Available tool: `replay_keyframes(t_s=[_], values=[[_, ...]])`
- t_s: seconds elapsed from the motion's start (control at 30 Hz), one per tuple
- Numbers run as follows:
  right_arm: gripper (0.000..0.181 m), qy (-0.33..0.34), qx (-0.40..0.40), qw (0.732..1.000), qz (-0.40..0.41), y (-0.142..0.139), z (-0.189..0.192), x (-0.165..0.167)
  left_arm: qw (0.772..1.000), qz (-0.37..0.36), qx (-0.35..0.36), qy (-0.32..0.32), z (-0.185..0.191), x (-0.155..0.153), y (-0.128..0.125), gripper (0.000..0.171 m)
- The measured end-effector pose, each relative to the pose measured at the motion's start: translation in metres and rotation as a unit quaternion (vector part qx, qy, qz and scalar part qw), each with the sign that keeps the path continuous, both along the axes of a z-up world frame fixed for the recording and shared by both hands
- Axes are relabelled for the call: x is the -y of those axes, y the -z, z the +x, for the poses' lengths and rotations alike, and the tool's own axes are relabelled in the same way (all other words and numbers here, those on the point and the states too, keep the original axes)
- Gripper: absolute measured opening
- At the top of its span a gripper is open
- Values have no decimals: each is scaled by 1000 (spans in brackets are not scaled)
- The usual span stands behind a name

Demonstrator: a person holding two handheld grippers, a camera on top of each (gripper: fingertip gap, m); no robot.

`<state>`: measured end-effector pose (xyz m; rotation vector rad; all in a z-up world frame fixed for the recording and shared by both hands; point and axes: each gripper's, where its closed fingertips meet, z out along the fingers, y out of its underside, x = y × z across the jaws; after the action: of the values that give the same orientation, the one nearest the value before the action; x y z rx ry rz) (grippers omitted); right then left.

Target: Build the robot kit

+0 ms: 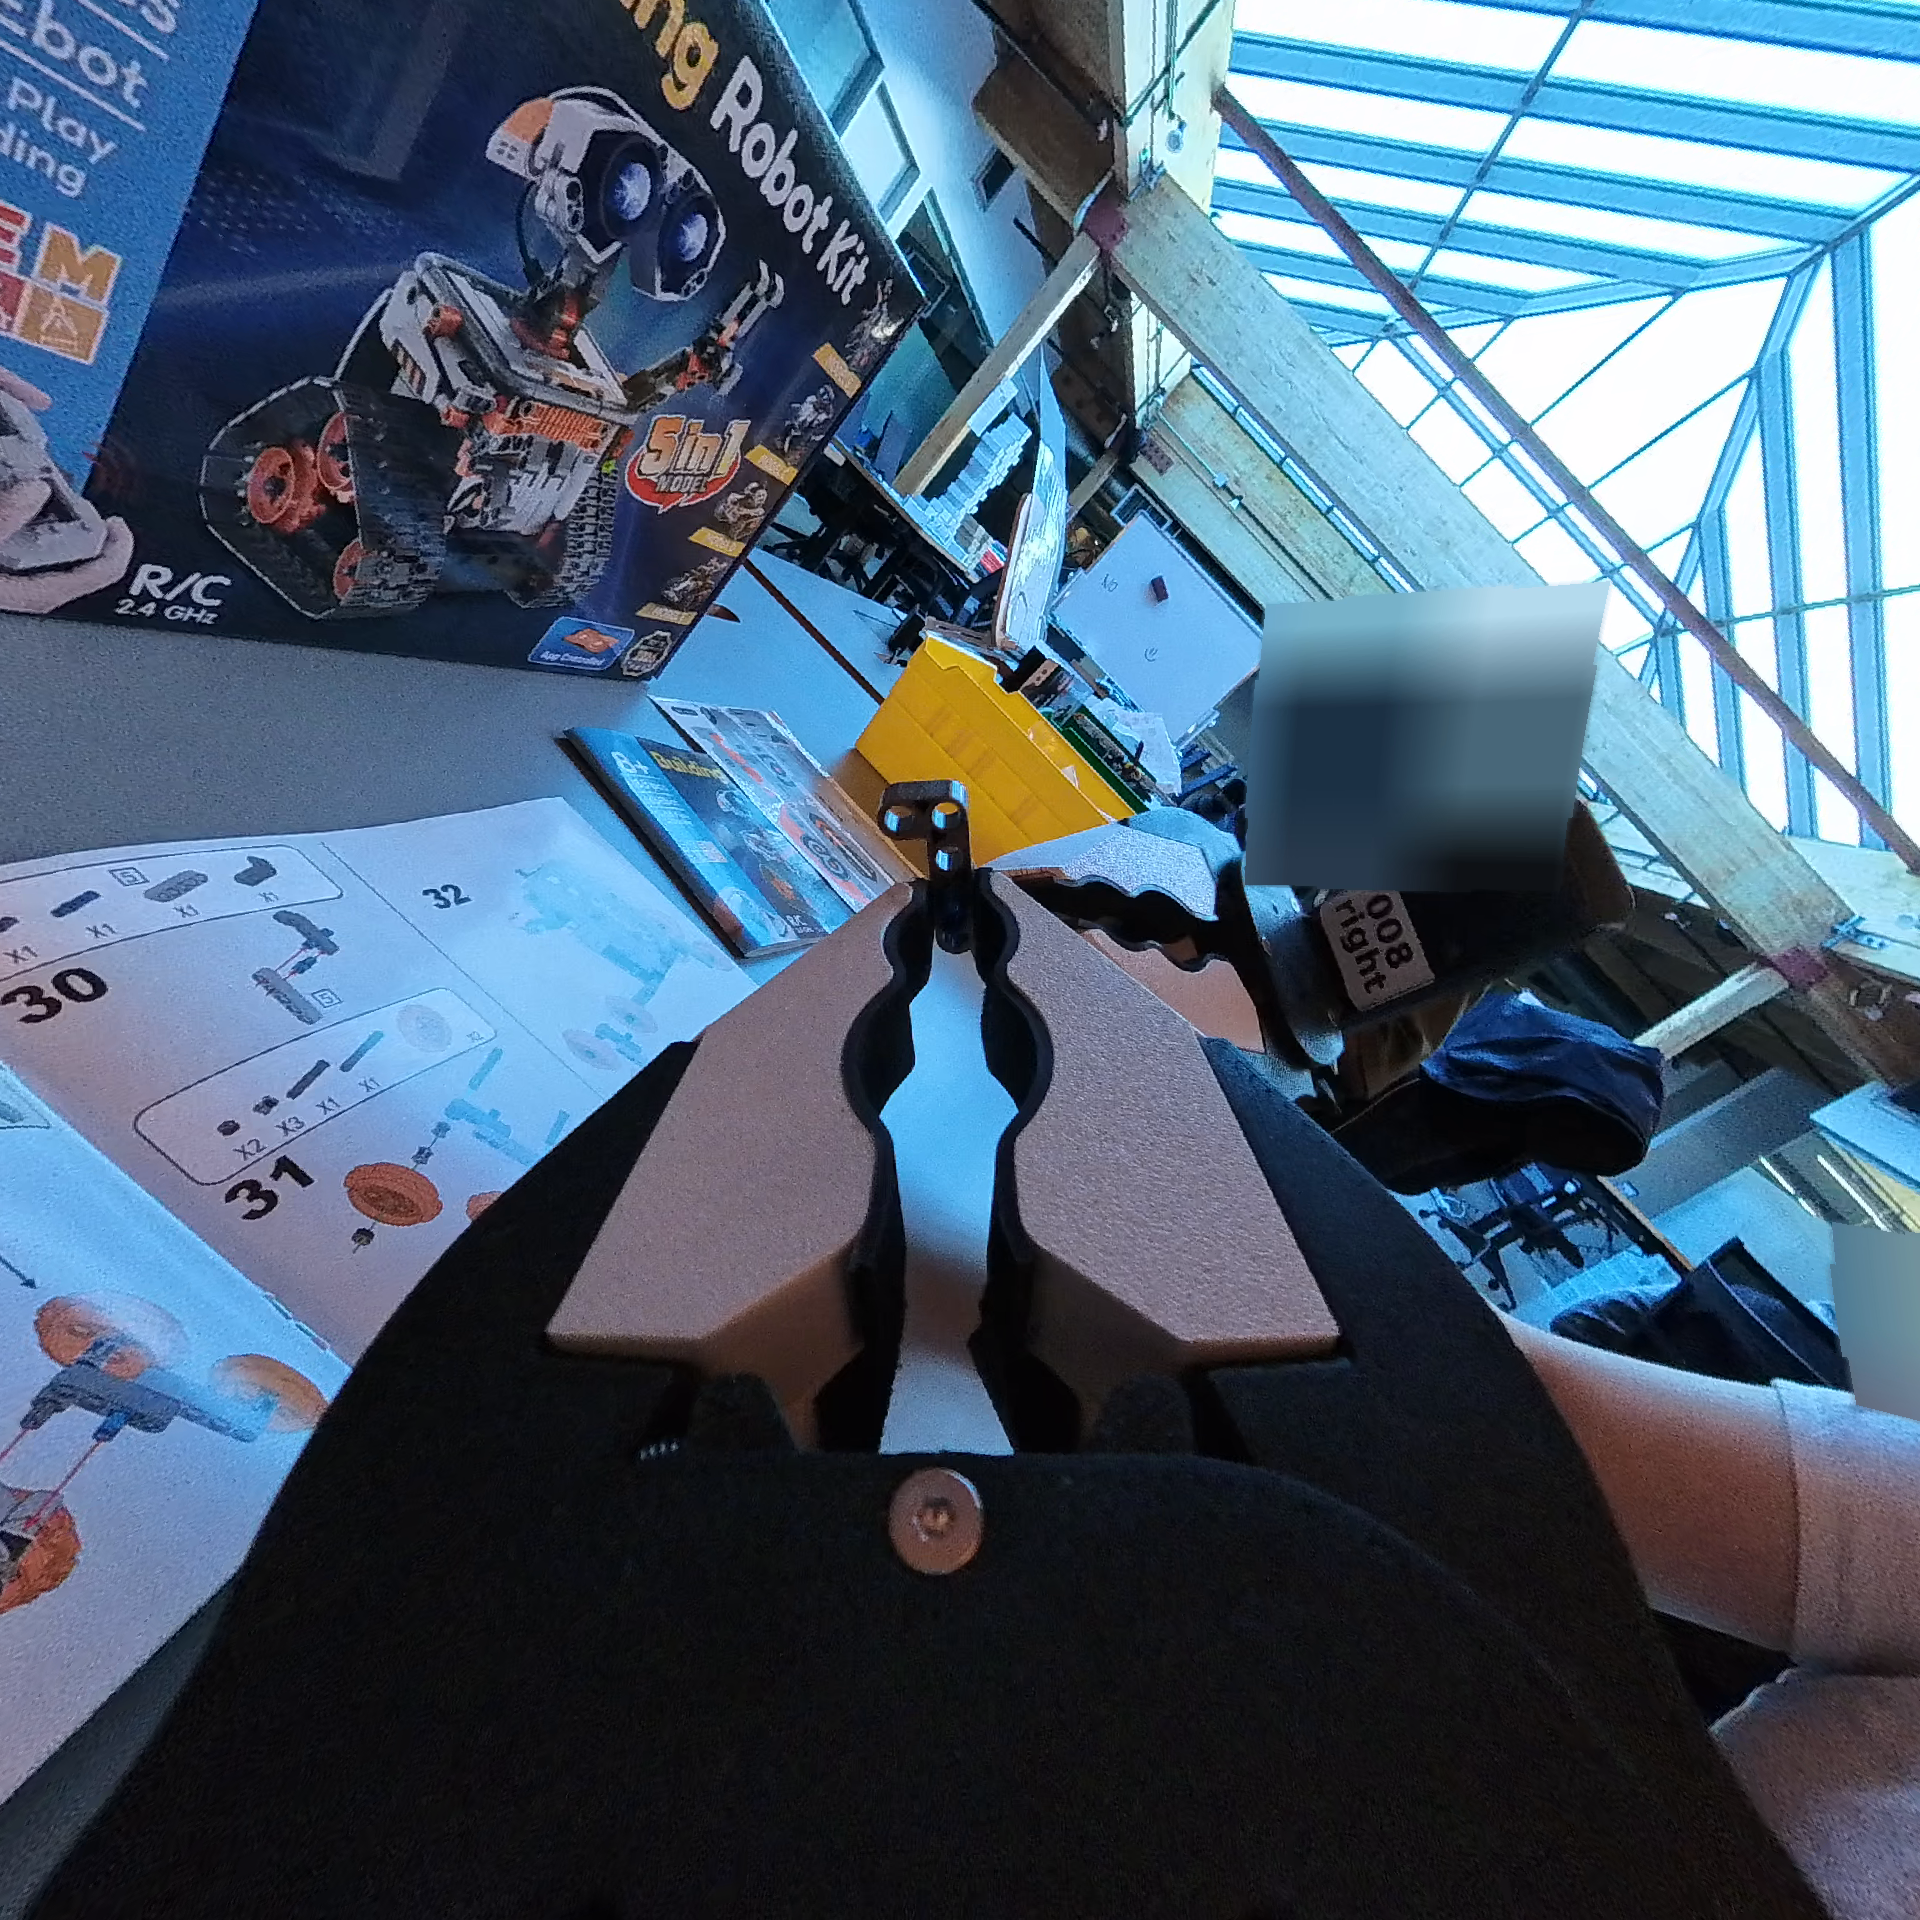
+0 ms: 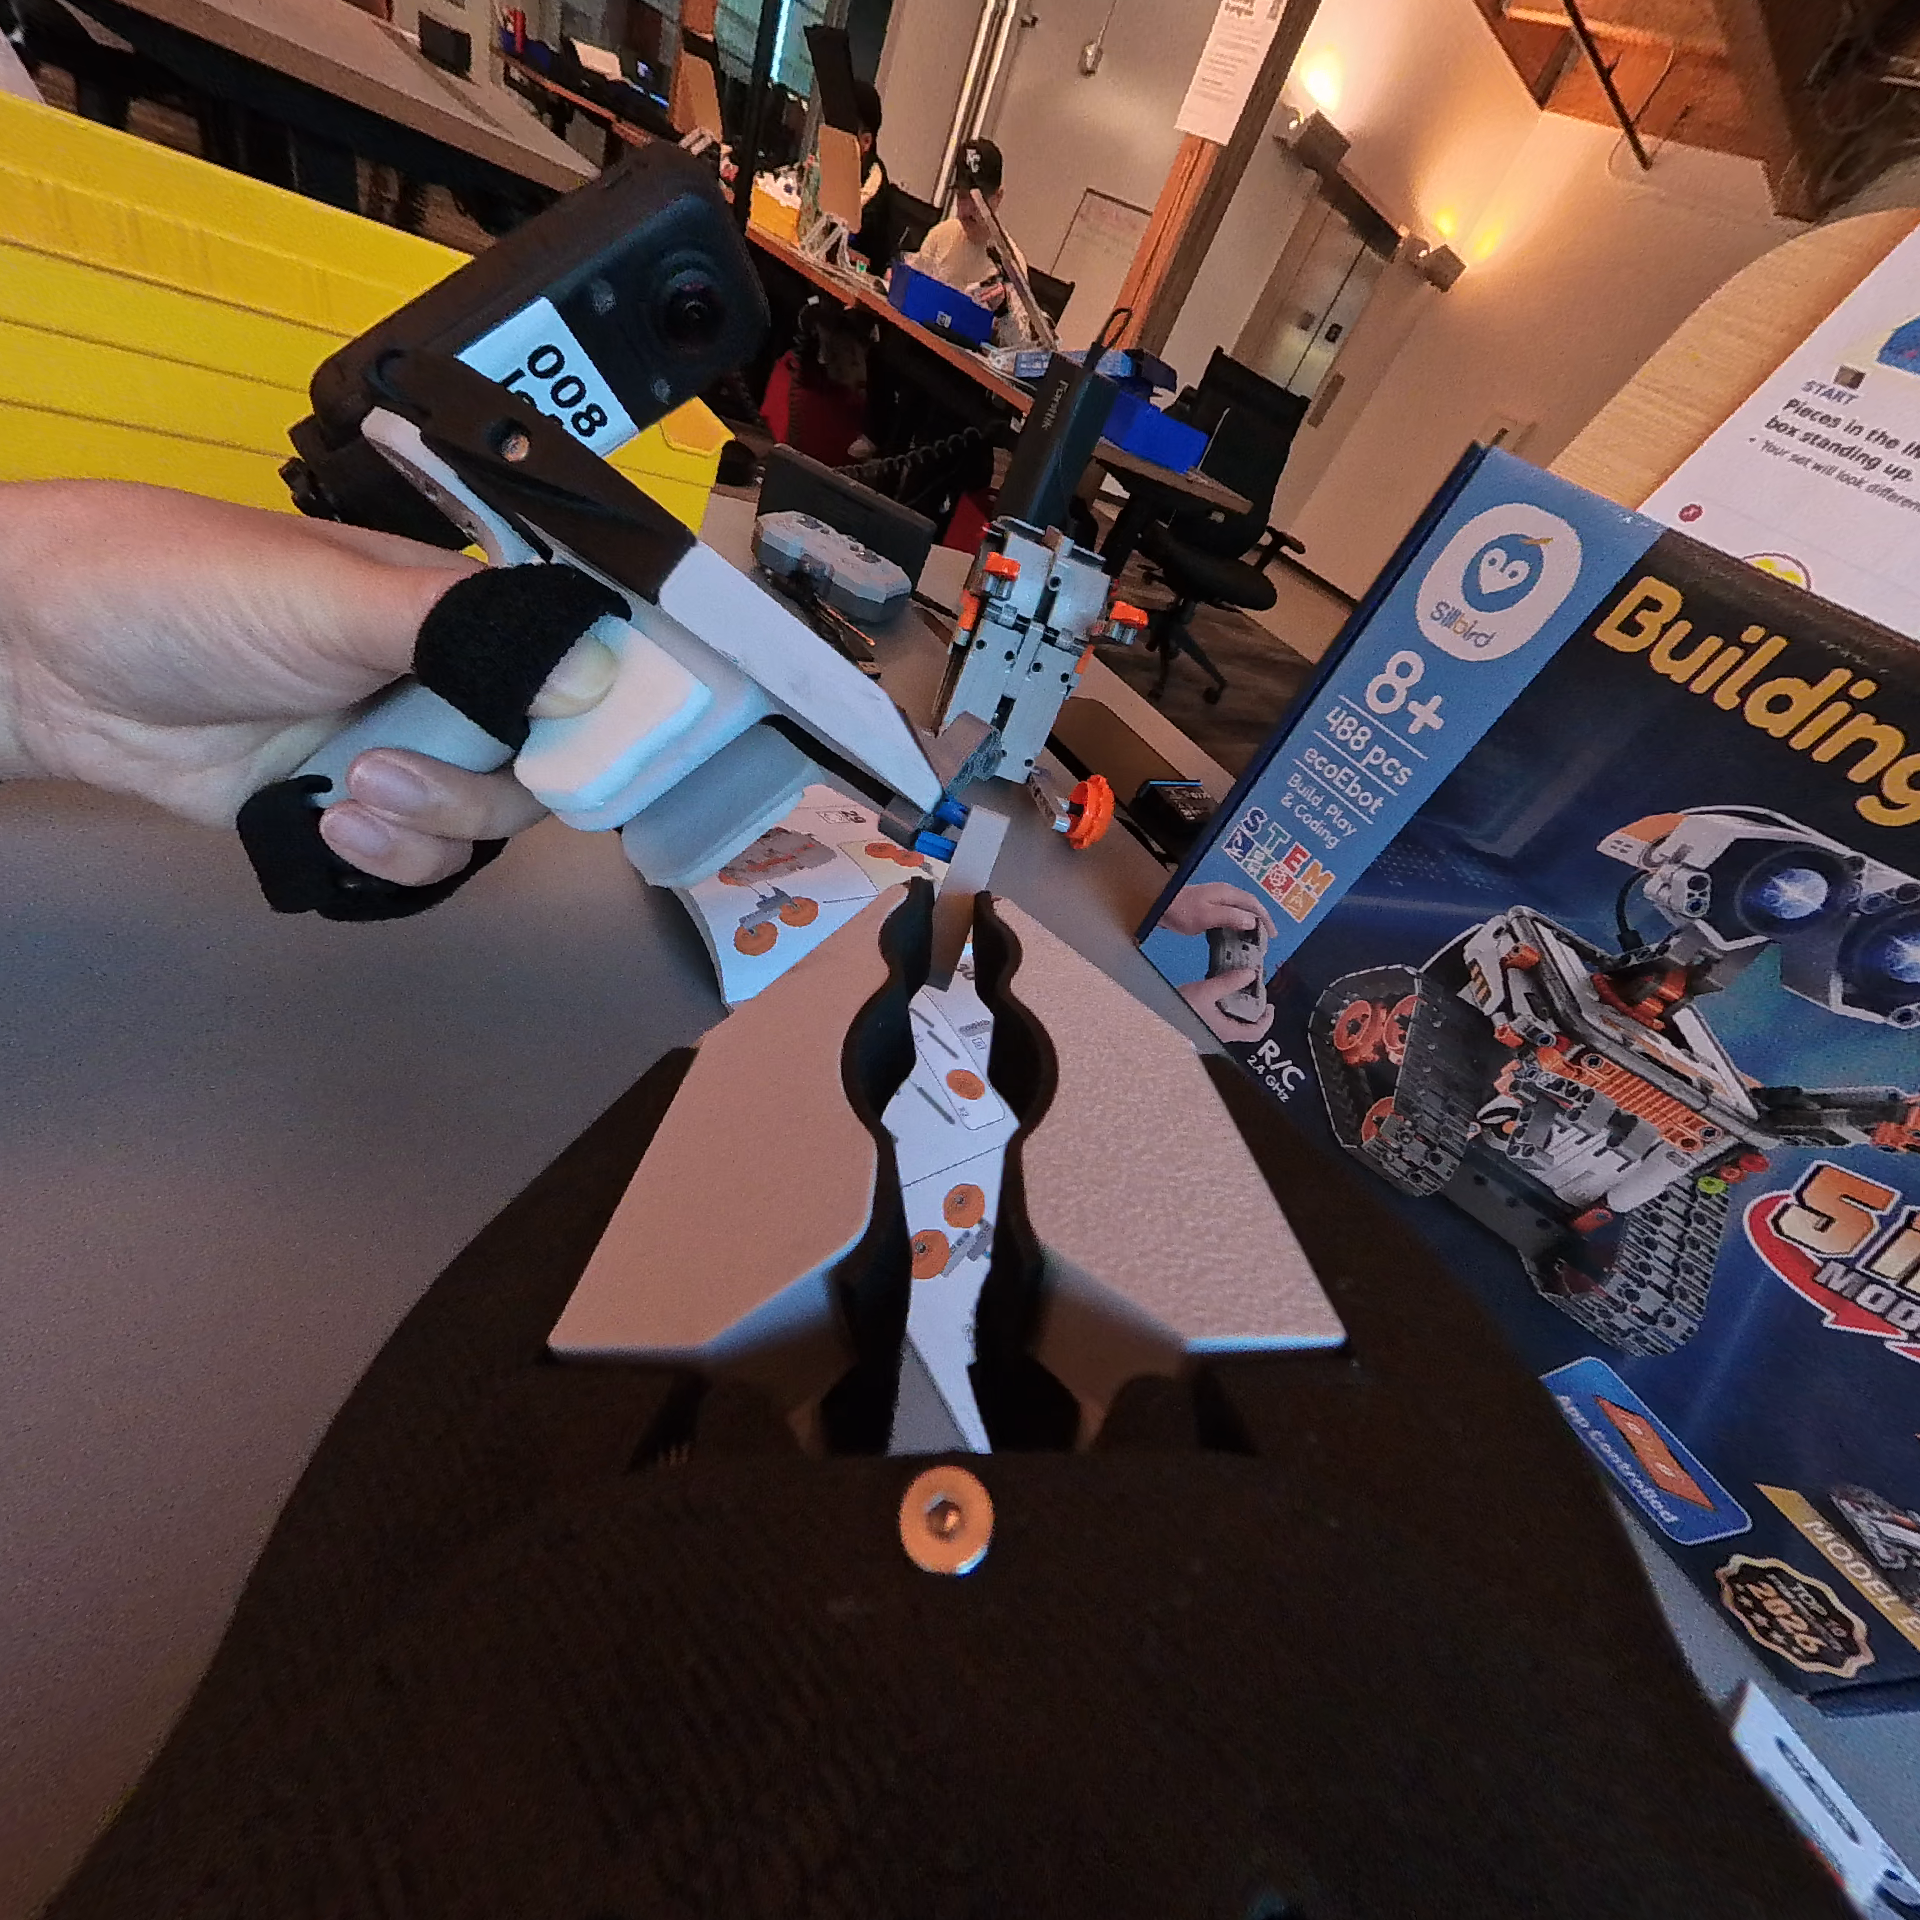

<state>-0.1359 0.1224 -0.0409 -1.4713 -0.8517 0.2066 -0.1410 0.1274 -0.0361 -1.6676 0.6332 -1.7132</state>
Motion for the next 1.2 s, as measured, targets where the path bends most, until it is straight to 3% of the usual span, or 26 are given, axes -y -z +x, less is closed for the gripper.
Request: replay_keyframes(t_s=[0.4, 0.8, 1.03, 1.2], values=[[6, 25, 41, 999, 19, 3, -1, -2, 999, 24, -34, -15, 0, -2, 5, 5], [6, 38, 36, 998, 39, -3, -4, -4, 1000, -15, 12, -2, -2, -2, -1, 4], [5, 81, 83, 990, 81, -8, -7, -6, 1000, -8, 24, -7, -6, -5, -5, 5], [5, 51, 73, 993, 81, -8, -11, -4, 1000, 9, 16, 4, -10, -3, -6, 5]])
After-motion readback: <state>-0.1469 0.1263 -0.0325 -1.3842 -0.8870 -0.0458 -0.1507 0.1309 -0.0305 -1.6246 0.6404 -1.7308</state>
